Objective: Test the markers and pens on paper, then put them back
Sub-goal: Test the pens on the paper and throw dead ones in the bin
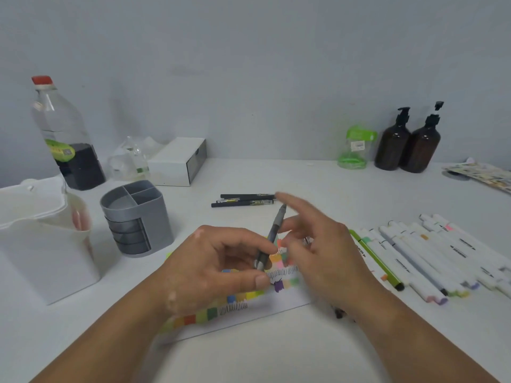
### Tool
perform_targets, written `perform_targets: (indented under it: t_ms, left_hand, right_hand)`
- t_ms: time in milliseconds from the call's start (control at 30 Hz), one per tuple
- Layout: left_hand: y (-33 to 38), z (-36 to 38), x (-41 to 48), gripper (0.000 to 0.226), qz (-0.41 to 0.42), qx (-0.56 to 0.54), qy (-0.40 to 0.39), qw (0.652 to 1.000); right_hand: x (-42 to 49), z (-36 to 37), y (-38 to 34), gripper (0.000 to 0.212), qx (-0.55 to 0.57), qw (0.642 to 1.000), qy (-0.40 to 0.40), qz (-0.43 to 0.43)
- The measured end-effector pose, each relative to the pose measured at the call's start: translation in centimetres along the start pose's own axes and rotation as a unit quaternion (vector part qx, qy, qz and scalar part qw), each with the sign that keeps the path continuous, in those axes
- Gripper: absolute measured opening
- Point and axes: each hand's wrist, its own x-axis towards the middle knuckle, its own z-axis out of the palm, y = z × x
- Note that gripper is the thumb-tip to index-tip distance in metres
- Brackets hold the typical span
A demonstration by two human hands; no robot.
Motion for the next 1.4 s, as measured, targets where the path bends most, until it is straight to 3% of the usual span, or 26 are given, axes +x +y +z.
perform_targets:
  t_ms: [67, 200, 300, 400, 467, 633, 767, 1000, 1400]
  left_hand:
    - [0.0, 0.0, -0.1, 0.036, 0.012, -0.052, -0.013, 0.999]
    - [-0.4, -0.8, 0.0, 0.043, 0.011, -0.053, 0.037, 0.998]
    - [-1.4, -1.5, 0.5, 0.020, -0.067, 0.165, 0.132, 0.975]
    - [-2.6, -2.0, 0.6, 0.024, -0.146, 0.317, 0.063, 0.935]
    - [-3.0, -2.1, 0.6, 0.031, -0.155, 0.360, 0.016, 0.920]
    - [-3.3, -2.6, 0.6, 0.036, -0.156, 0.378, 0.012, 0.912]
    - [-3.3, -2.8, 0.6, 0.040, -0.162, 0.387, -0.005, 0.908]
    - [-3.4, -2.8, 0.9, 0.040, -0.164, 0.390, -0.011, 0.906]
    - [-3.7, -2.8, 0.9, 0.042, -0.164, 0.393, -0.011, 0.905]
  right_hand:
    - [0.0, 0.6, -0.2, 0.048, -0.073, 0.996, 0.005, -0.055]
    - [0.2, 0.2, 0.0, 0.015, 0.011, 0.997, 0.074, -0.004]
    - [0.3, -0.7, -0.1, 0.012, 0.175, 0.979, 0.052, 0.089]
    - [-0.1, -0.5, -0.8, 0.016, 0.310, 0.939, -0.050, 0.141]
    - [-0.5, 0.2, -1.0, 0.013, 0.298, 0.939, -0.102, 0.139]
    - [-1.6, 2.5, -1.2, 0.011, 0.246, 0.939, -0.178, 0.159]
    - [-2.1, 3.5, -1.0, 0.015, 0.230, 0.941, -0.181, 0.171]
    - [-2.4, 3.7, -1.0, 0.010, 0.103, 0.971, -0.165, 0.137]
    - [-2.4, 3.6, -1.2, 0.004, 0.062, 0.971, -0.193, 0.130]
